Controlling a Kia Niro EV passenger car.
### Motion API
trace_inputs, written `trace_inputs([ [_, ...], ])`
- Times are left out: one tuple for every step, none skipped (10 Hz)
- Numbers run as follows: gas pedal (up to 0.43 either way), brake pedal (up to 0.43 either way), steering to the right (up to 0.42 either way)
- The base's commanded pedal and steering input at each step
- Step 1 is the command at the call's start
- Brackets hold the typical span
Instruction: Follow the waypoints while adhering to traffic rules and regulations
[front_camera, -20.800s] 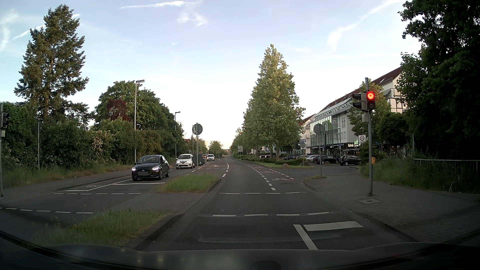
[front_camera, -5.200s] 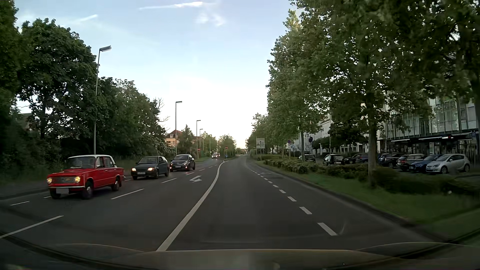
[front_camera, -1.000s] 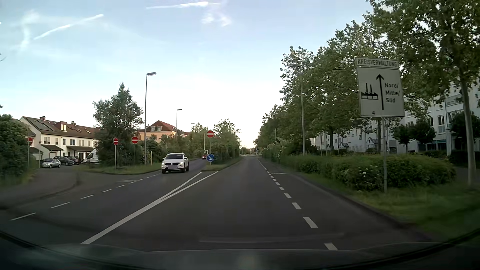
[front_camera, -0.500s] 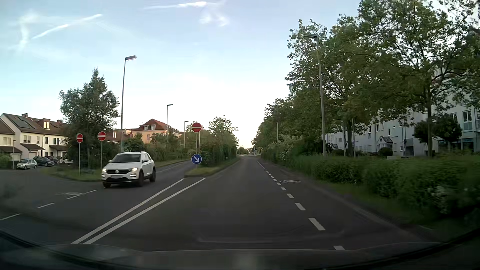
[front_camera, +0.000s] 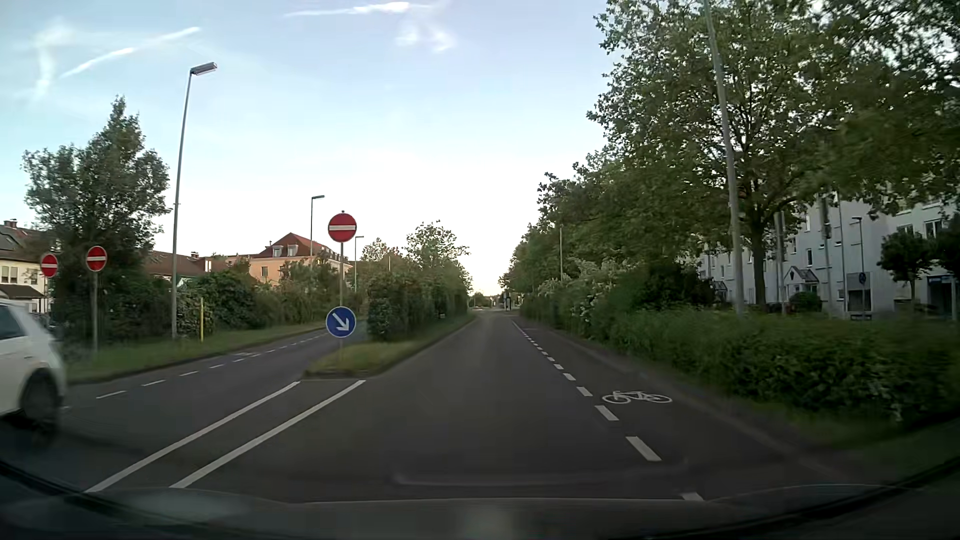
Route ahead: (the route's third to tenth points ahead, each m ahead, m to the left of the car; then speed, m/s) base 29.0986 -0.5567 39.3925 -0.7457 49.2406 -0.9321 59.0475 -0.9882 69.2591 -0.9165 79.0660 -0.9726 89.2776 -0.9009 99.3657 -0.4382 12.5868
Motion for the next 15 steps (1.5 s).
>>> trace_inputs([
  [0.087, 0.000, 0.004],
  [0.087, 0.000, 0.004],
  [0.087, 0.000, 0.004],
  [0.087, 0.000, 0.004],
  [0.087, 0.000, 0.004],
  [0.087, 0.000, 0.004],
  [0.087, 0.000, 0.004],
  [0.087, 0.000, 0.004],
  [0.087, 0.000, 0.004],
  [0.079, 0.000, 0.004],
  [0.079, 0.000, 0.004],
  [0.067, 0.000, 0.004],
  [0.067, 0.000, 0.004],
  [0.047, 0.000, 0.003],
  [0.028, 0.000, 0.003],
])
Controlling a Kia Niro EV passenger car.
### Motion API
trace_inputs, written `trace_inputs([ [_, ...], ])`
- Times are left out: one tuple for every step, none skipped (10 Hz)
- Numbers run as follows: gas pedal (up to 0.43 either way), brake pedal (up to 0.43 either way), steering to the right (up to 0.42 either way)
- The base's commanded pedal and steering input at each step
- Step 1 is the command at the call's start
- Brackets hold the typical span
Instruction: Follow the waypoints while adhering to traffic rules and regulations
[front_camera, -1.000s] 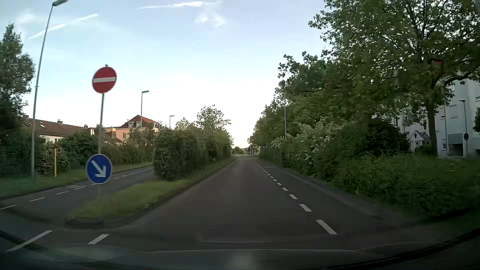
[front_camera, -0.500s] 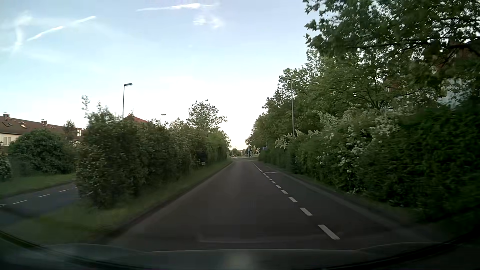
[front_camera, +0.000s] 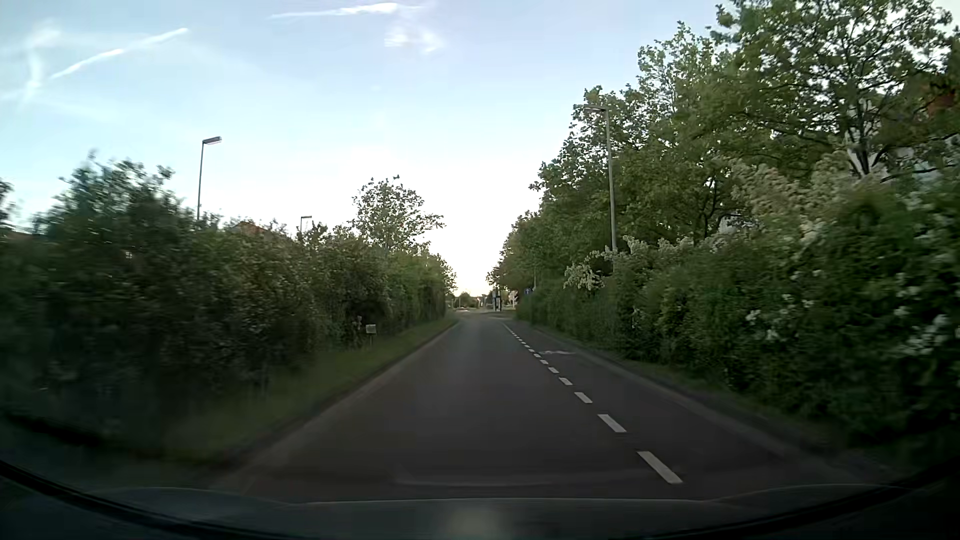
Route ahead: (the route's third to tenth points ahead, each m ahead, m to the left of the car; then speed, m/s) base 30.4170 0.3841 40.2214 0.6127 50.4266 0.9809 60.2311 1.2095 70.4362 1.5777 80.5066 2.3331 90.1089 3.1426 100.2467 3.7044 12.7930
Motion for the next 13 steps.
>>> trace_inputs([
  [0.028, 0.000, 0.002],
  [0.028, 0.000, 0.001],
  [0.028, 0.000, -0.001],
  [0.028, 0.000, -0.001],
  [0.028, 0.000, -0.002],
  [0.028, 0.000, -0.001],
  [0.028, 0.000, -0.002],
  [0.028, 0.000, -0.001],
  [0.028, 0.000, -0.001],
  [0.028, 0.000, -0.002],
  [0.028, 0.000, -0.002],
  [0.020, 0.000, -0.003],
  [0.008, 0.000, -0.003],
])
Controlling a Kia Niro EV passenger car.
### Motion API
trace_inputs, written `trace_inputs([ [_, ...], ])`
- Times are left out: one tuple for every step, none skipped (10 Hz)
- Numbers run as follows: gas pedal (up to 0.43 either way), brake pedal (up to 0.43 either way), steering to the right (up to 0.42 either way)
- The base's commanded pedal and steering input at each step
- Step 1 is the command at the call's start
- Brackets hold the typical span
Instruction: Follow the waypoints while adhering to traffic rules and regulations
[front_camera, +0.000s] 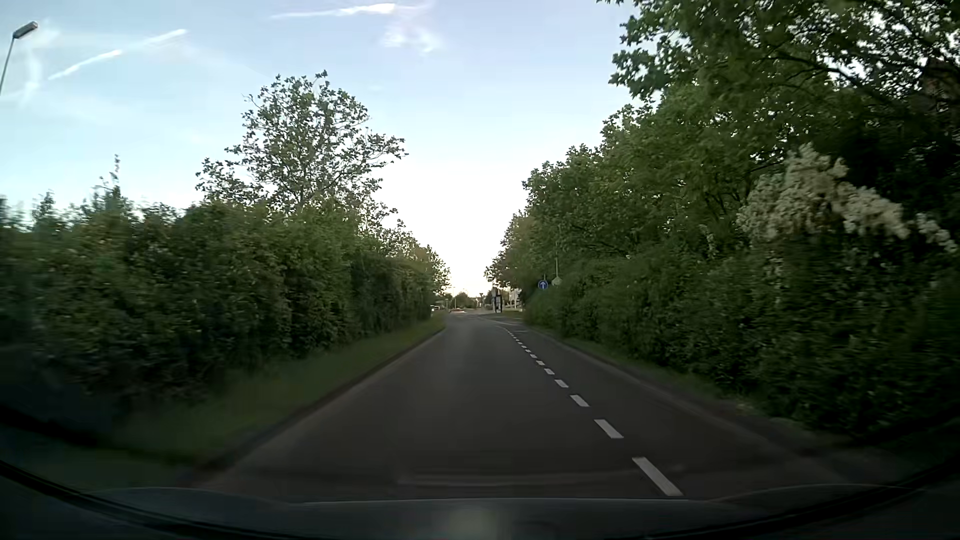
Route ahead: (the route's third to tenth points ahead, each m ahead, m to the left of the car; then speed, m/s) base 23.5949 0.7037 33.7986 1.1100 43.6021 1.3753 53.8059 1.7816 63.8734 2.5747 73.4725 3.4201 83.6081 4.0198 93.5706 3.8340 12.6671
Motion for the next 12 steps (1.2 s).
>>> trace_inputs([
  [0.008, 0.000, -0.003],
  [0.000, 0.000, -0.003],
  [0.000, 0.000, -0.004],
  [0.000, 0.000, -0.004],
  [0.000, 0.000, -0.005],
  [0.000, 0.000, -0.007],
  [0.000, 0.000, -0.008],
  [0.000, 0.000, -0.008],
  [0.000, 0.000, -0.008],
  [0.000, 0.000, -0.008],
  [0.000, 0.000, -0.008],
  [0.000, 0.000, -0.008],
])
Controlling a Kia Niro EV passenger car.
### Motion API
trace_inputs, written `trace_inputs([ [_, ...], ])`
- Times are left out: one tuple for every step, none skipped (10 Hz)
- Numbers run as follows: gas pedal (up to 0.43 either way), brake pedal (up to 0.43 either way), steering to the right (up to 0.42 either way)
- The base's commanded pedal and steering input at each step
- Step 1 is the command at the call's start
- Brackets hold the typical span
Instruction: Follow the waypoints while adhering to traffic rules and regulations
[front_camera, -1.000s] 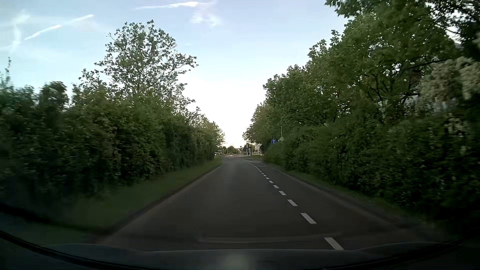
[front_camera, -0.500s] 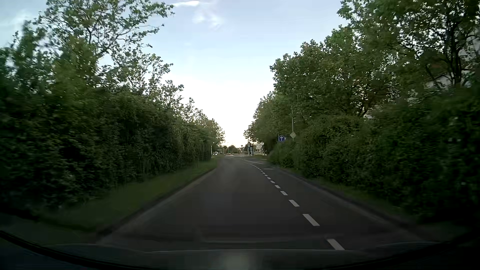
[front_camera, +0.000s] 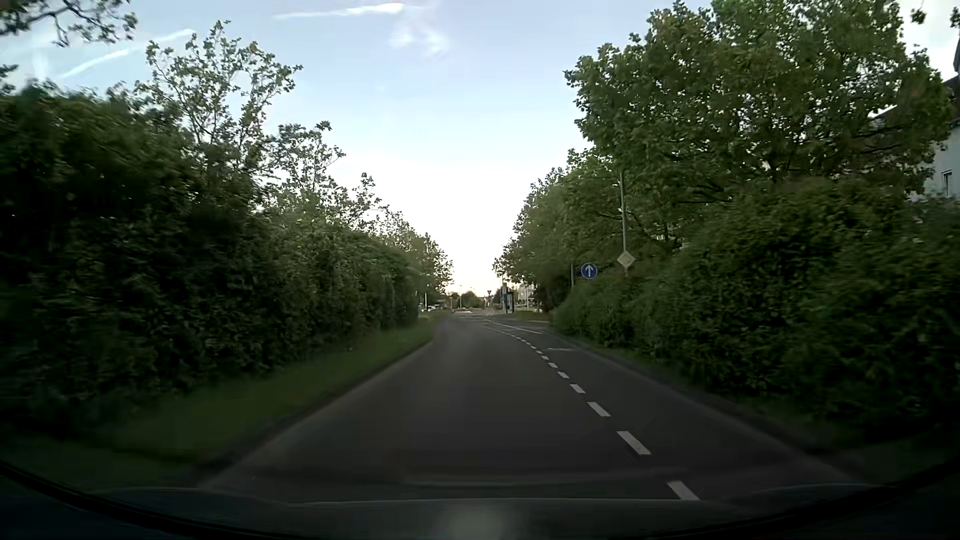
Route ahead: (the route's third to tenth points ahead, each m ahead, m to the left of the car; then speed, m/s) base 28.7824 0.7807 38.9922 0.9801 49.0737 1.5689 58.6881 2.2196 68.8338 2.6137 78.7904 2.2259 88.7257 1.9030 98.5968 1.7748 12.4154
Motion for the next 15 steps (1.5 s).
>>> trace_inputs([
  [0.000, 0.000, -0.009],
  [0.000, 0.000, -0.010],
  [0.000, 0.000, -0.010],
  [0.000, 0.000, -0.011],
  [0.000, 0.000, -0.010],
  [0.000, 0.000, -0.010],
  [0.000, 0.000, -0.009],
  [0.000, 0.000, -0.009],
  [0.000, 0.000, -0.009],
  [0.000, 0.000, -0.009],
  [0.000, 0.000, -0.008],
  [0.000, 0.000, -0.008],
  [0.000, 0.000, -0.009],
  [0.000, 0.000, -0.008],
  [0.000, 0.000, -0.008],
])
